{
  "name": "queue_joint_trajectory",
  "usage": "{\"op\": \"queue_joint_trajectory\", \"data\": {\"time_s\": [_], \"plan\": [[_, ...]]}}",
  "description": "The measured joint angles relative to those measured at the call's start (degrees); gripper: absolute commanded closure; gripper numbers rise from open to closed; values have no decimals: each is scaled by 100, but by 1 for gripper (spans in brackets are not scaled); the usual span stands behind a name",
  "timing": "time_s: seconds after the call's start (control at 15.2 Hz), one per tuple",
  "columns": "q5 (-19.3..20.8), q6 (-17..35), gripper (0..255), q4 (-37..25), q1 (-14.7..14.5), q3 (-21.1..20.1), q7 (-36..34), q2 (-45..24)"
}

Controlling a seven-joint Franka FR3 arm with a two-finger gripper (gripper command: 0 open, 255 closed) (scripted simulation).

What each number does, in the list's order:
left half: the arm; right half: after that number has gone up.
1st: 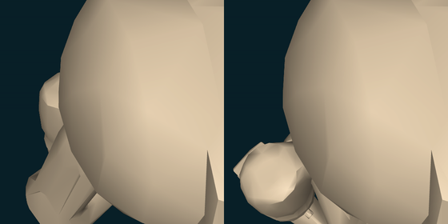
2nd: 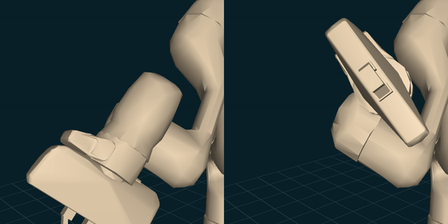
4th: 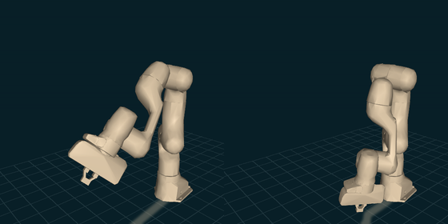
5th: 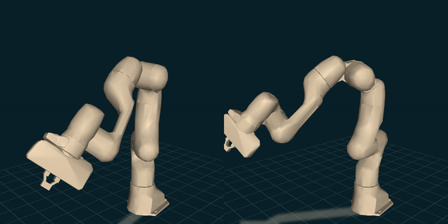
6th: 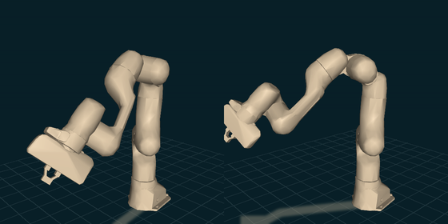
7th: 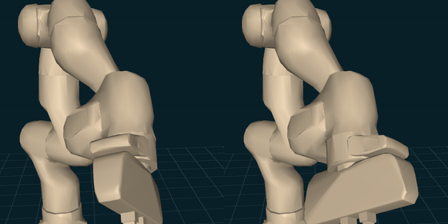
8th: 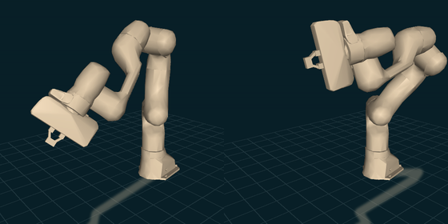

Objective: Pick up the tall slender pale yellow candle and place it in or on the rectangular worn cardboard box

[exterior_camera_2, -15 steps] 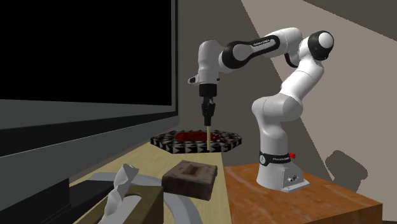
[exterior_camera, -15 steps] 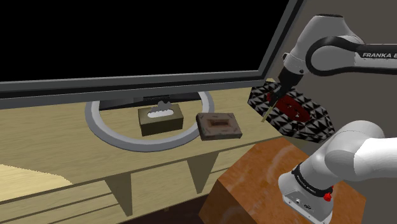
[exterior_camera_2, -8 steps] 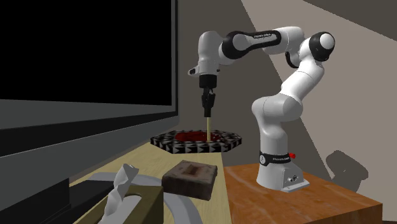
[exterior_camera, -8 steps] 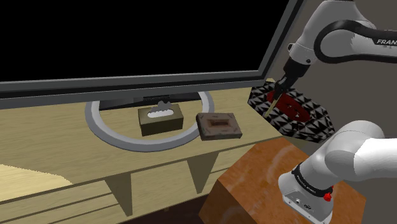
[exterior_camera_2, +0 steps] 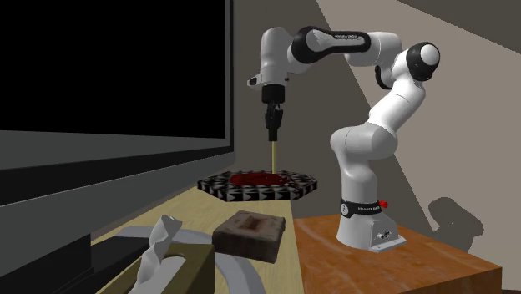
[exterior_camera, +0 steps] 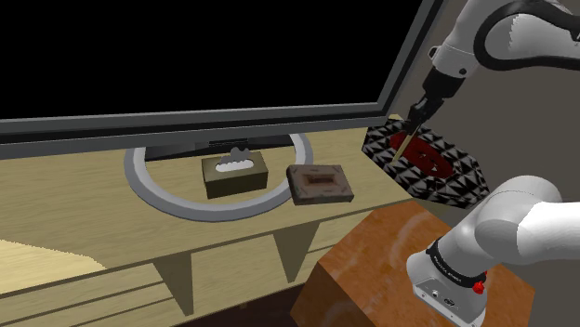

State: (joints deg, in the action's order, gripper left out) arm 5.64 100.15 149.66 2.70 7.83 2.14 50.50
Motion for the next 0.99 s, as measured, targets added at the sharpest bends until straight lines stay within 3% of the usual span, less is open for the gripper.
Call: {"op": "queue_joint_trajectory", "data": {"time_s": [0.33, 0.99], "plan": [[-25, -341, 255, -389, -12, -19, 16, -47], [-760, -319, 255, -1406, -513, -1047, -1098, -1099]]}}
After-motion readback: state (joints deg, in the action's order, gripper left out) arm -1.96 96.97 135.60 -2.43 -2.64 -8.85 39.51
